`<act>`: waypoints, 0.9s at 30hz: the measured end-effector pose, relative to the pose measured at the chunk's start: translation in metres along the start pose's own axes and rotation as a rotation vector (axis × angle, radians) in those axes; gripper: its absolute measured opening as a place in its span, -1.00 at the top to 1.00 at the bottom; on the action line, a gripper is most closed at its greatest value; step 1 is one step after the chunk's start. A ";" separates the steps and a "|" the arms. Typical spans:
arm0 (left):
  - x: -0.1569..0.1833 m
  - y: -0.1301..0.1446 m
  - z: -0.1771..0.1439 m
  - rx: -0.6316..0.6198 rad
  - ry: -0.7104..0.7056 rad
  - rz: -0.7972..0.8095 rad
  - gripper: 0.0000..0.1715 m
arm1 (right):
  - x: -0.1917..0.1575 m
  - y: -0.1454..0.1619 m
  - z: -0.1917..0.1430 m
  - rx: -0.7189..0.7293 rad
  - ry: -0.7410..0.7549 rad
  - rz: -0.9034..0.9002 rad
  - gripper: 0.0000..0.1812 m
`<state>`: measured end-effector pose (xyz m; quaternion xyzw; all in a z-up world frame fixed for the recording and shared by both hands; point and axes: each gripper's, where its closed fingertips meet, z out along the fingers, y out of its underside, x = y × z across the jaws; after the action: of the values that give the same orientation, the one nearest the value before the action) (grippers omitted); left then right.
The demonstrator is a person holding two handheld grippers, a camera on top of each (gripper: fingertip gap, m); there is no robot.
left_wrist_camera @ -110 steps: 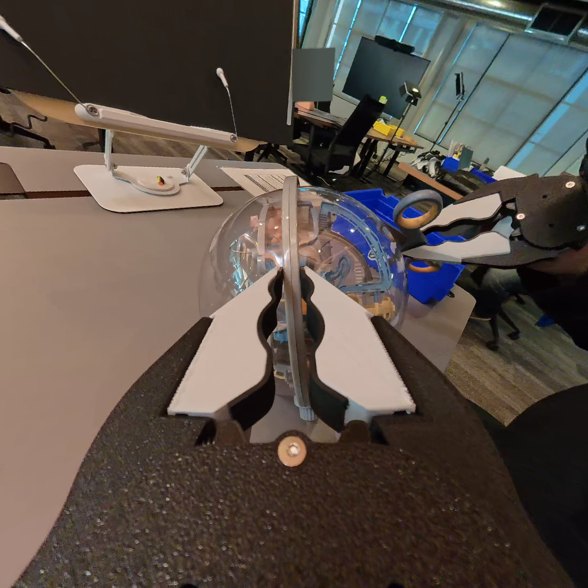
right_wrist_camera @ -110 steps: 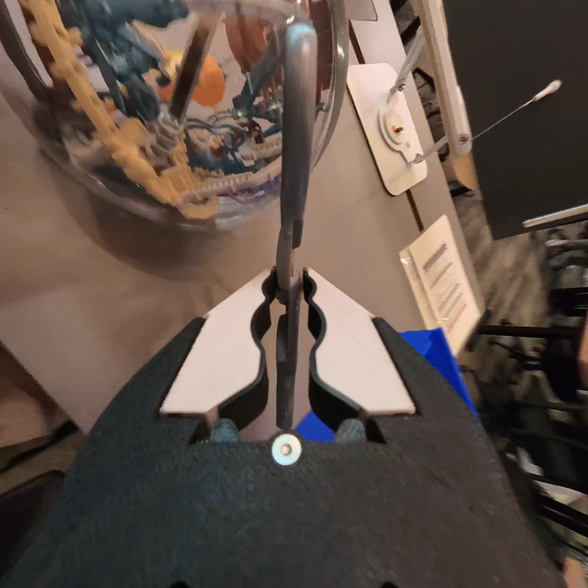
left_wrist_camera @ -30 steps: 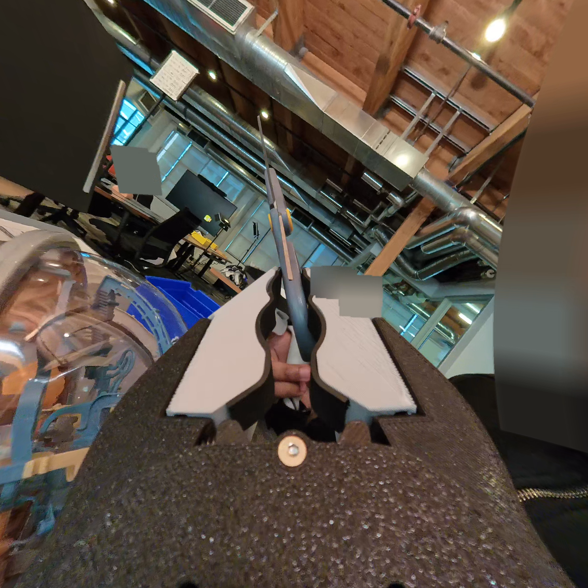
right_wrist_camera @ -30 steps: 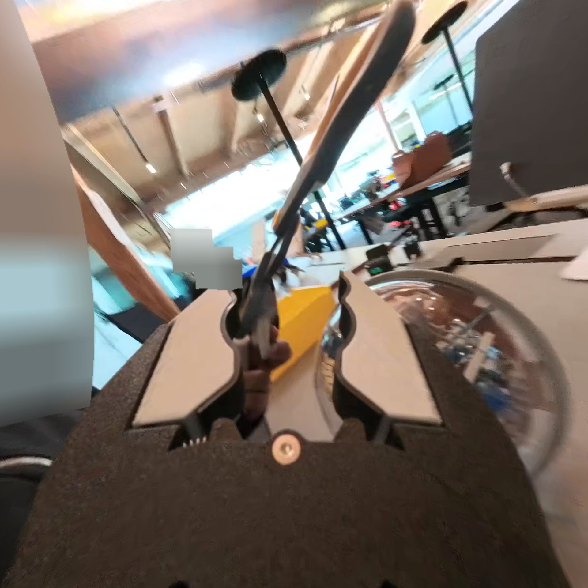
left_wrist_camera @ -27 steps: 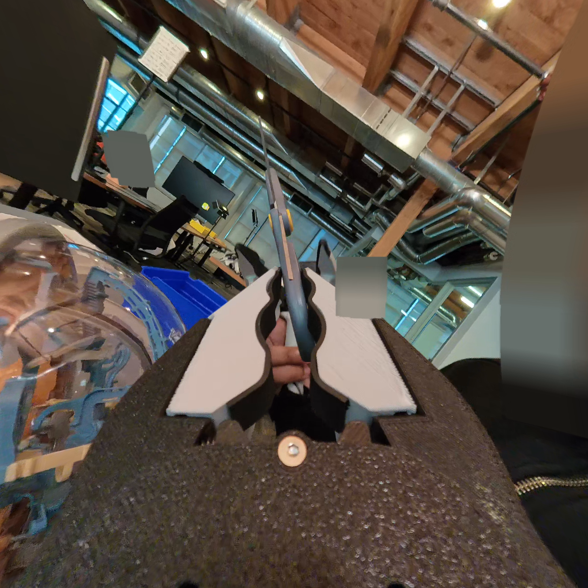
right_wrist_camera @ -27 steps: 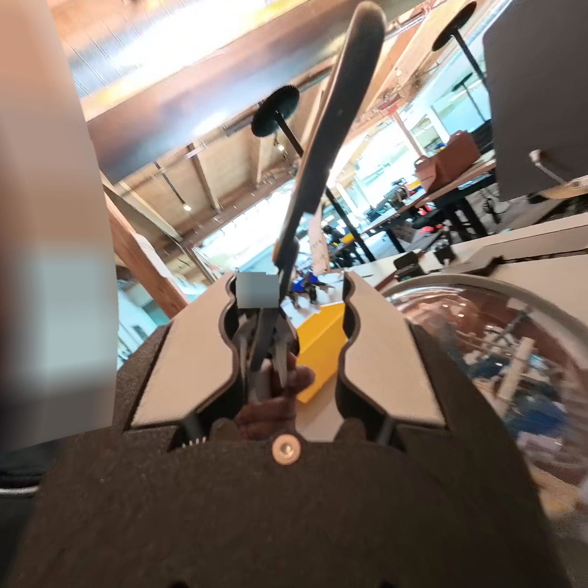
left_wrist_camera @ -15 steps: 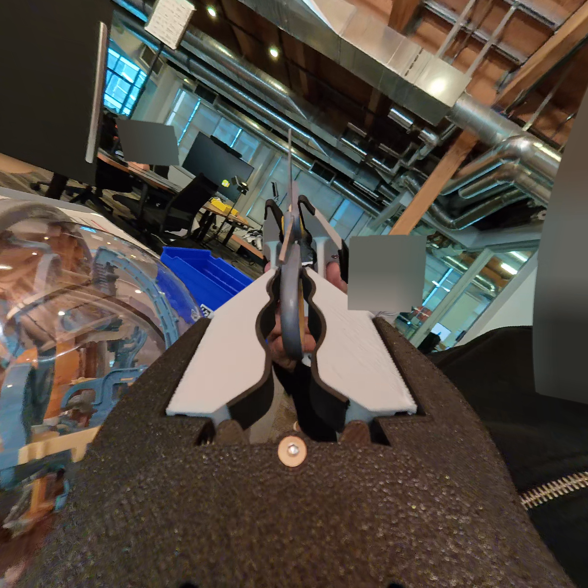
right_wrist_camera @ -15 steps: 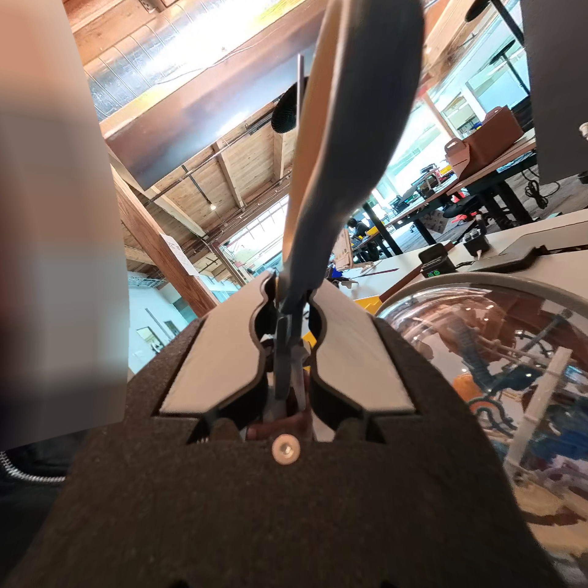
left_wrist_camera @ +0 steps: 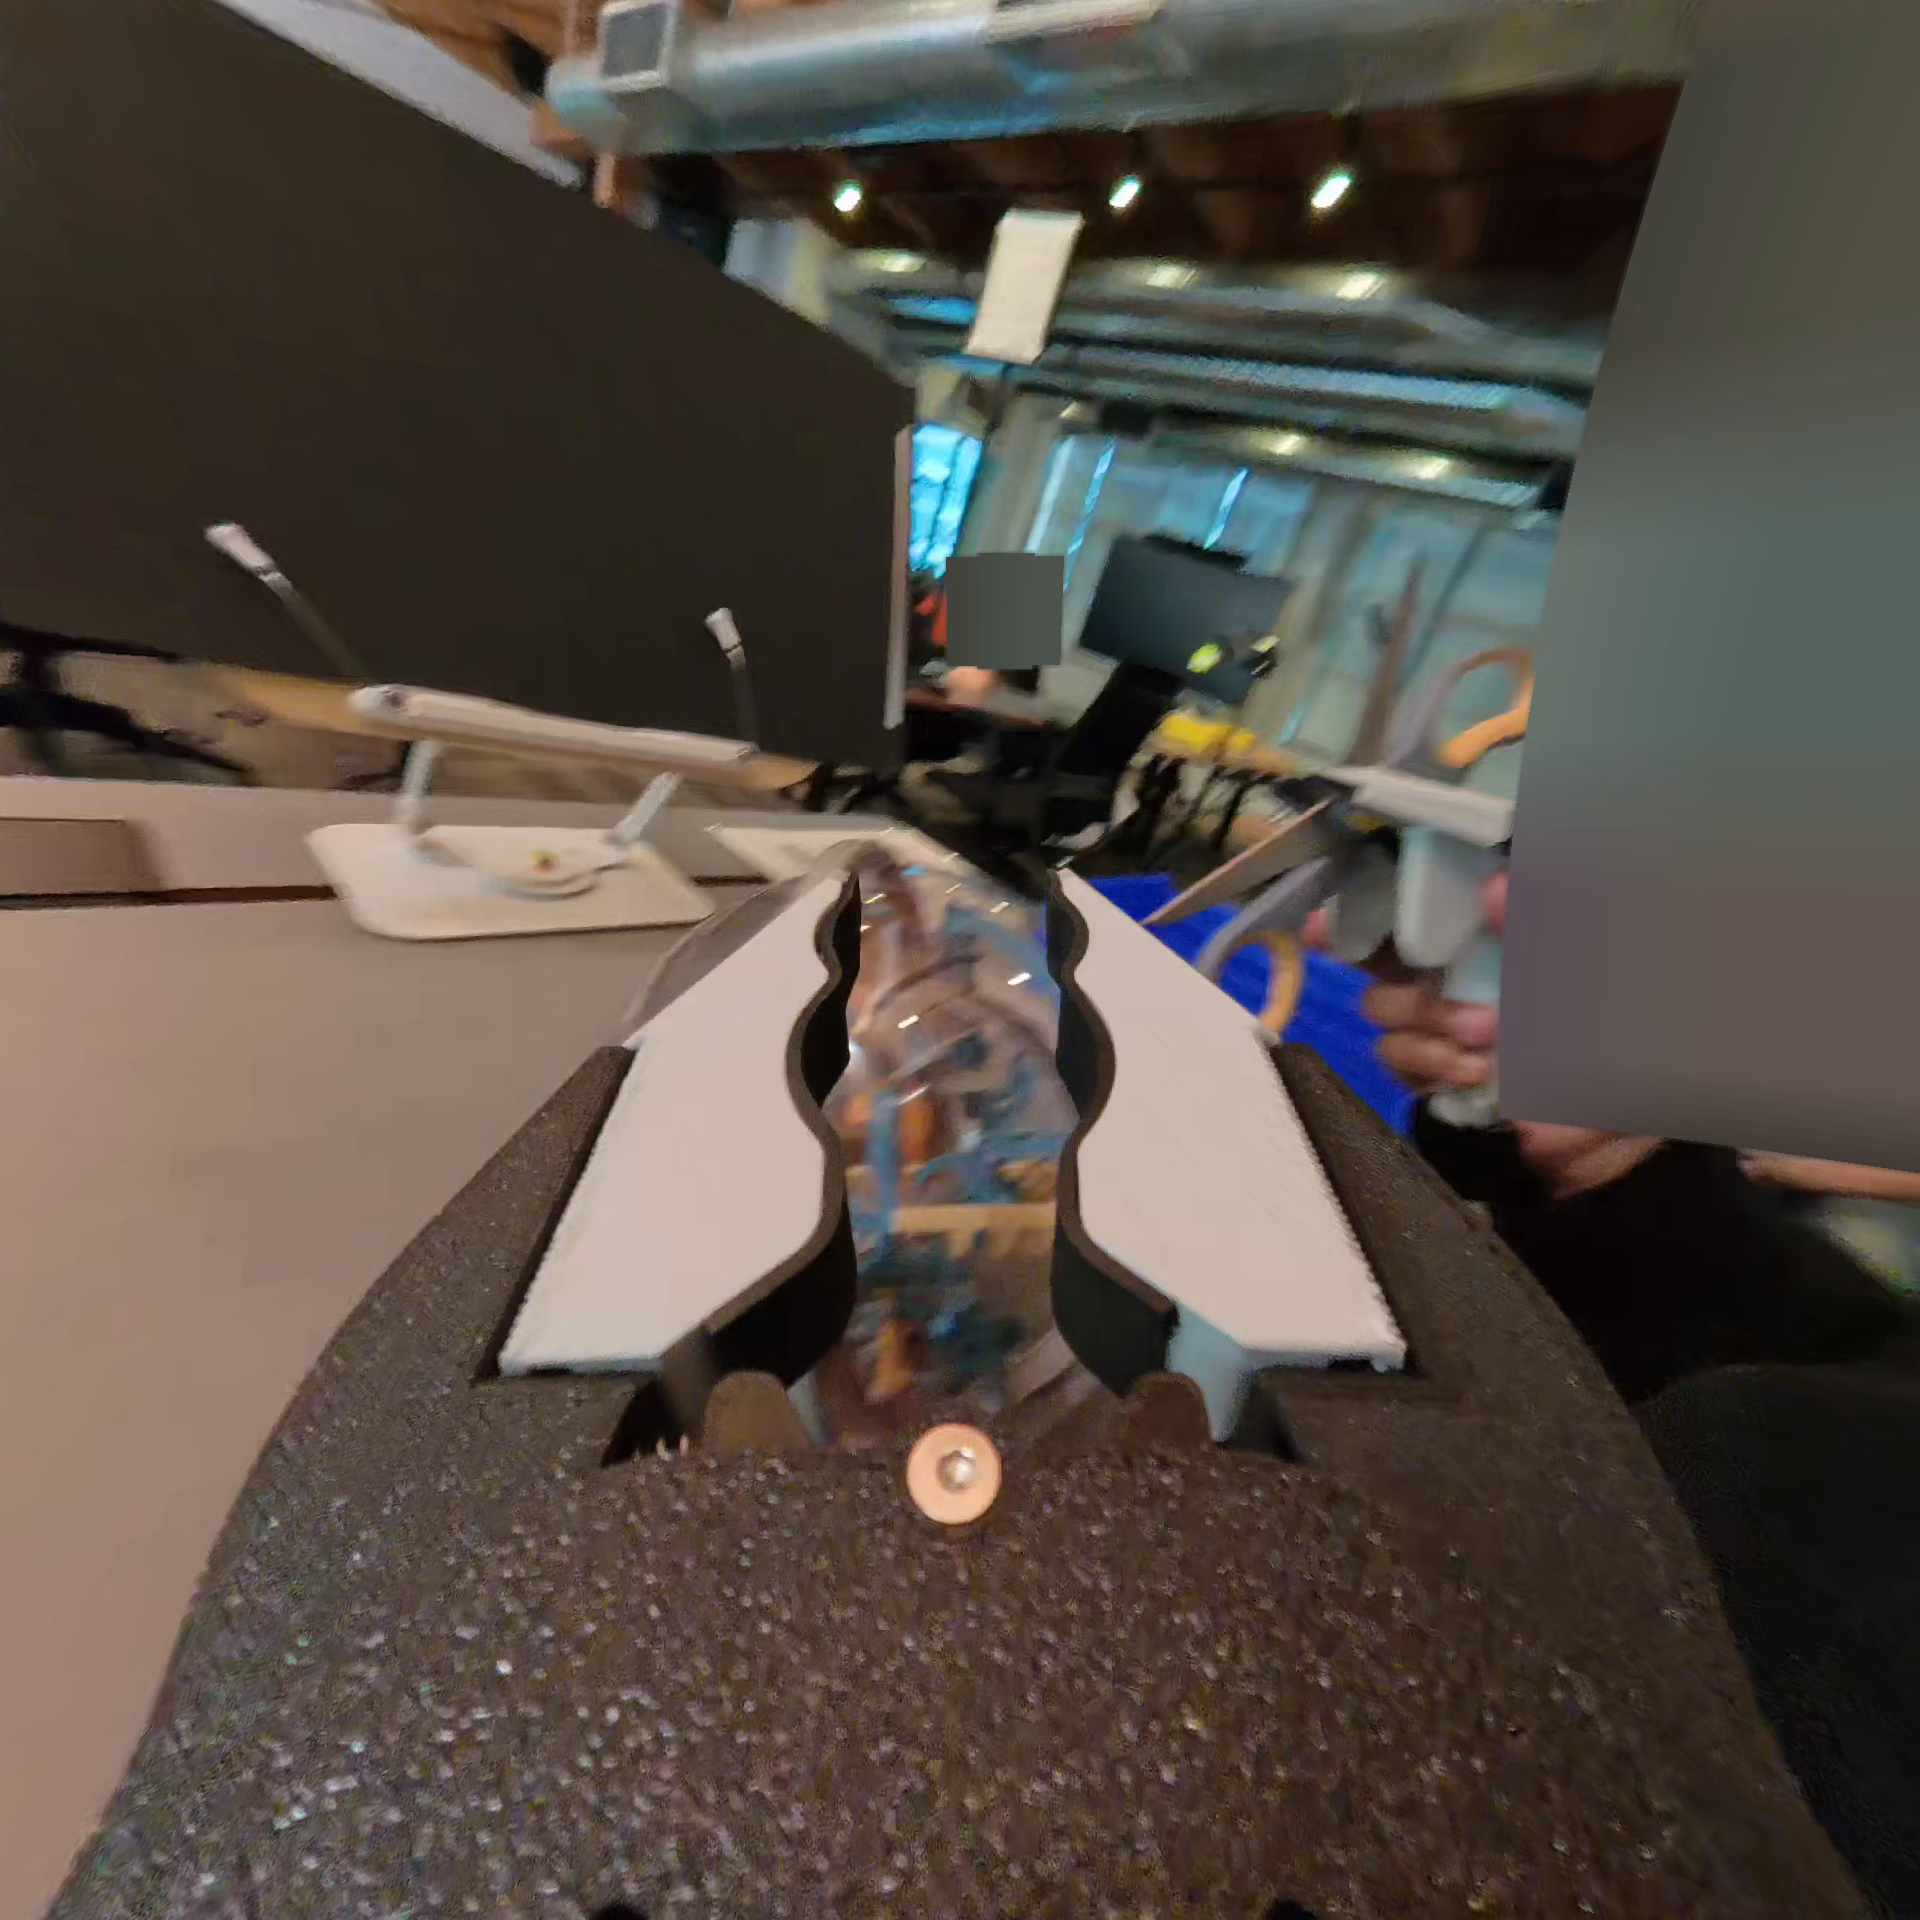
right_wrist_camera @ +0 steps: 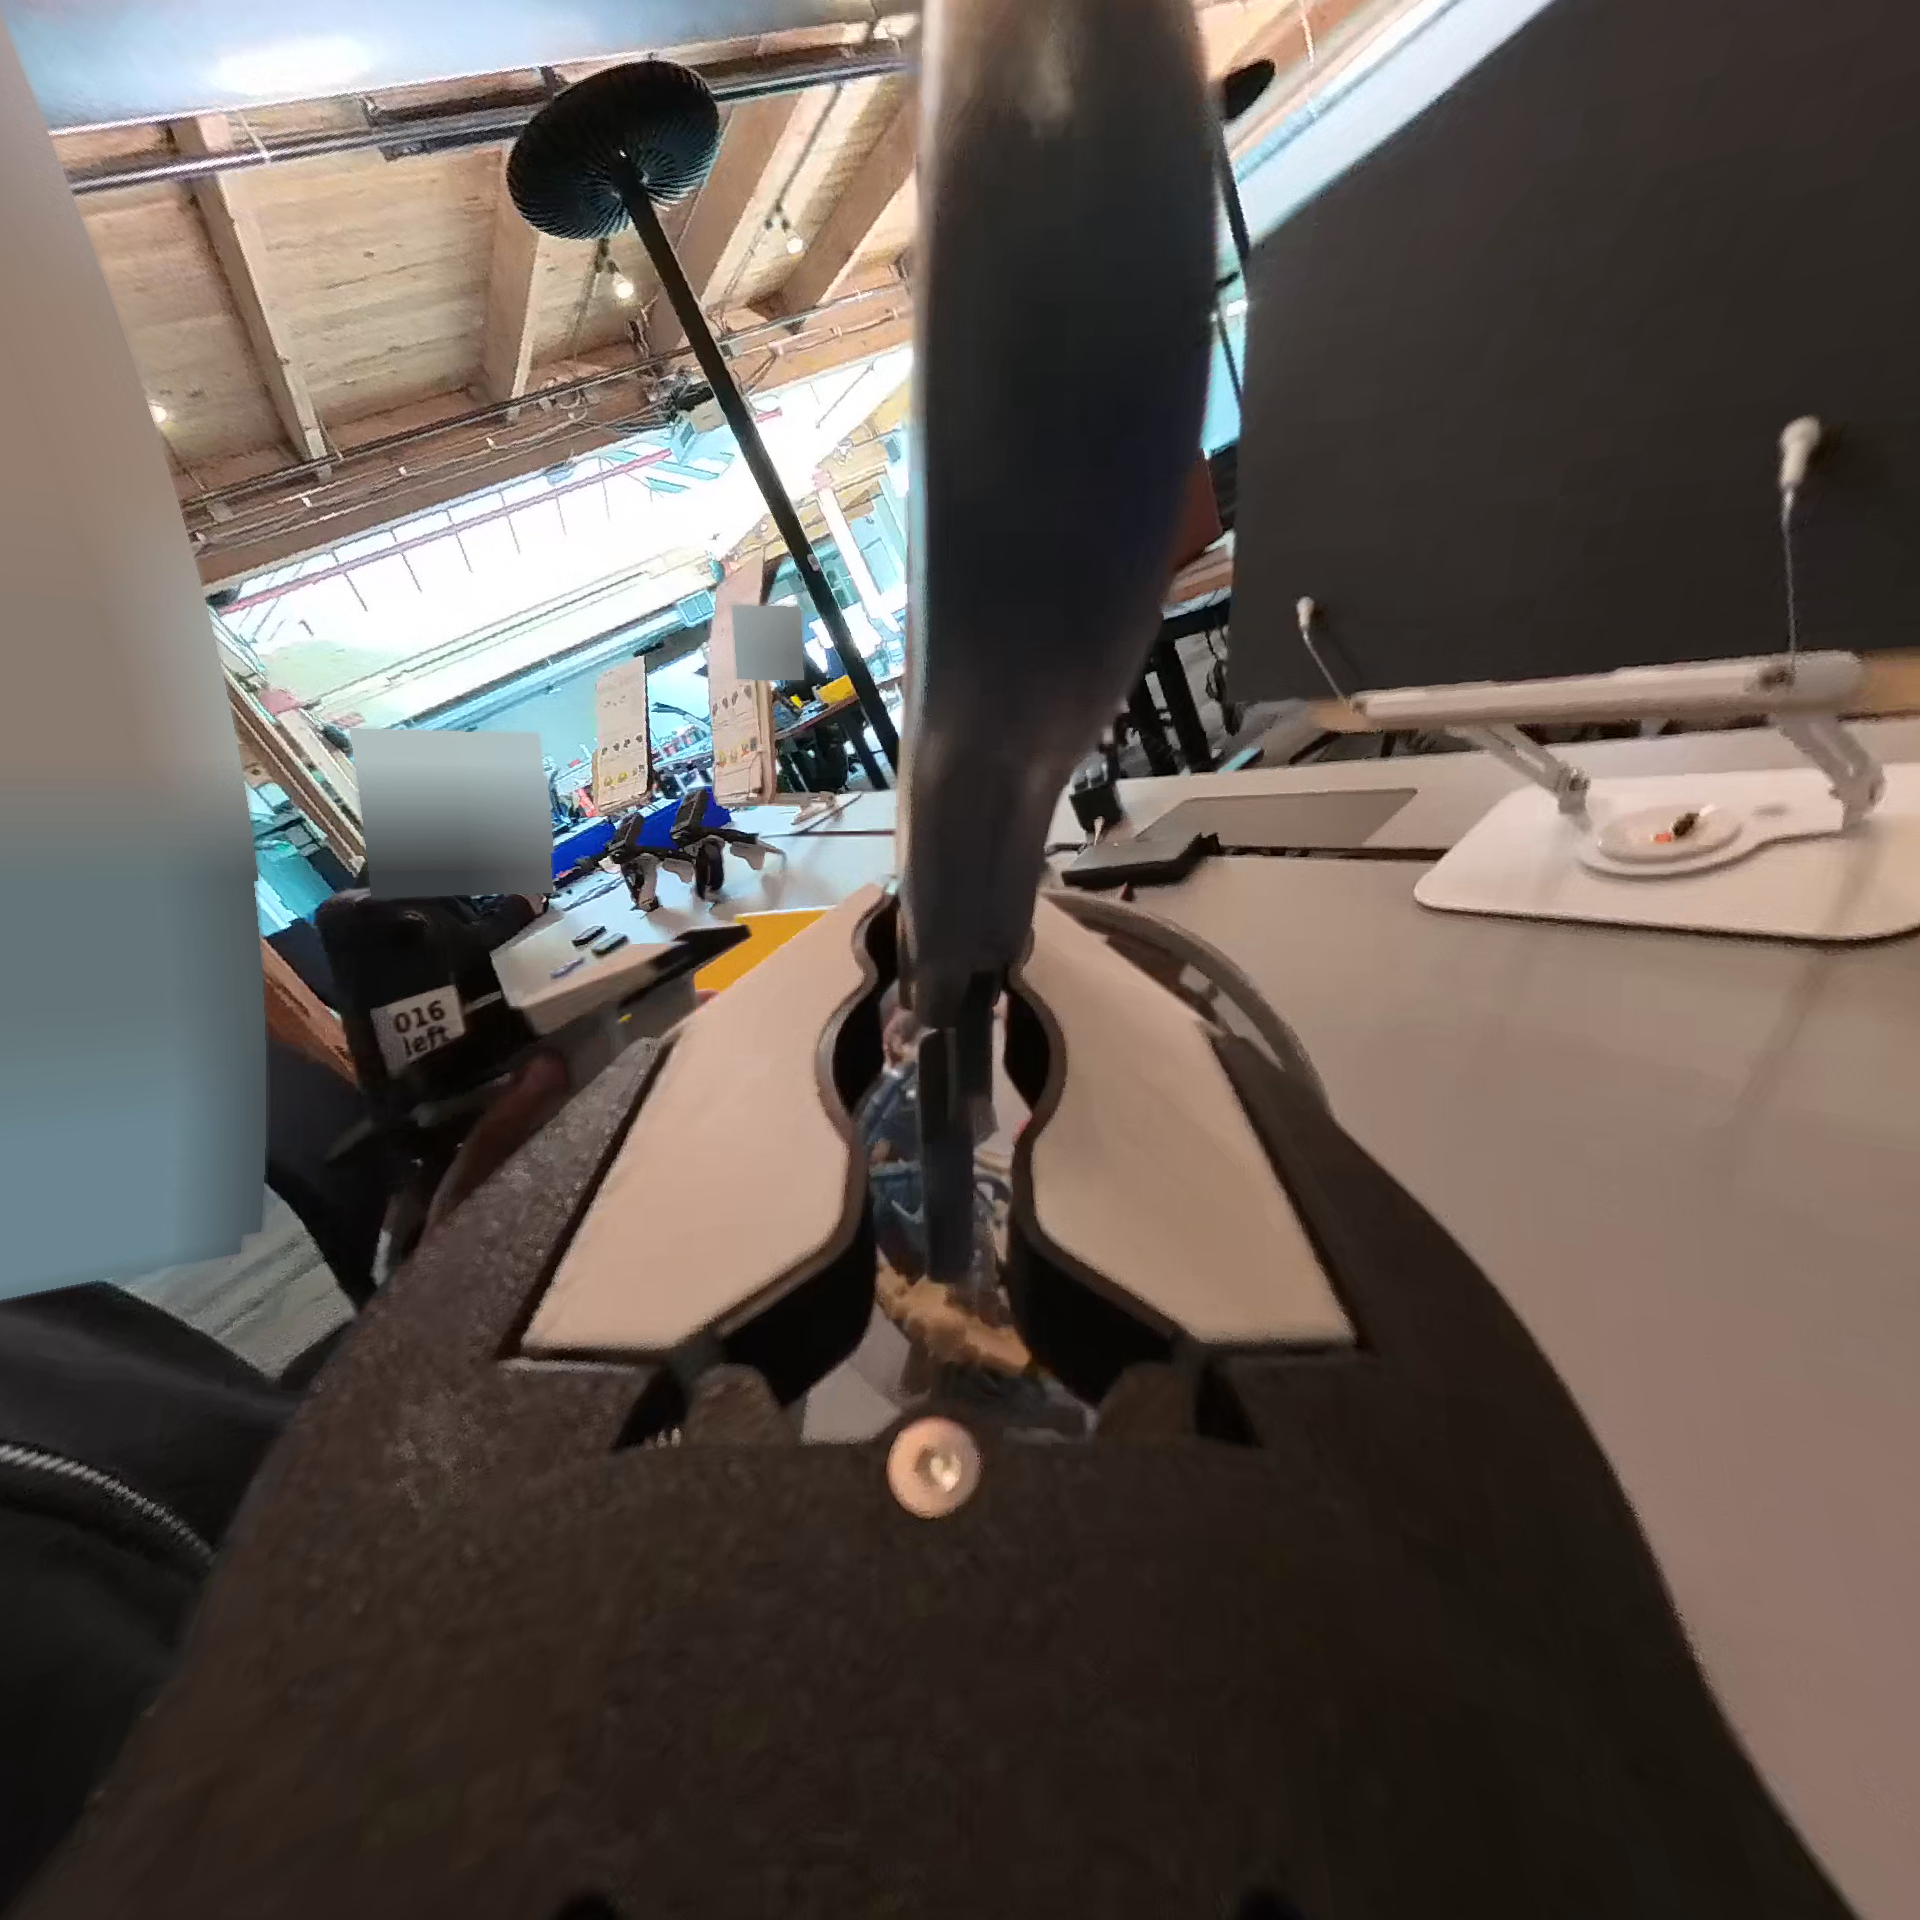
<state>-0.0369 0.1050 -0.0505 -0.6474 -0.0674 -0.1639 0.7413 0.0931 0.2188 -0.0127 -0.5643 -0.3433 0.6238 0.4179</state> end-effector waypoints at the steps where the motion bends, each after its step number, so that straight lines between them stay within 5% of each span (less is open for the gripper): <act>1: -0.010 0.008 0.001 -0.047 -0.038 0.023 0.58 | 0.004 0.003 -0.002 -0.013 0.005 0.021 0.83; 7: -0.027 0.049 0.015 -0.228 -0.040 -0.062 0.54 | 0.021 0.019 -0.002 -0.042 -0.005 0.161 0.83; 18: -0.034 0.049 0.022 -0.226 -0.030 -0.029 0.56 | 0.042 0.029 0.000 -0.117 0.046 0.149 0.81; 27: -0.046 0.048 0.020 -0.213 -0.046 -0.053 0.88 | 0.044 0.029 -0.002 -0.194 0.029 0.123 0.81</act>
<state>-0.0618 0.1373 -0.1072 -0.7242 -0.0838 -0.1750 0.6618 0.0903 0.2464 -0.0575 -0.6312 -0.3606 0.6037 0.3271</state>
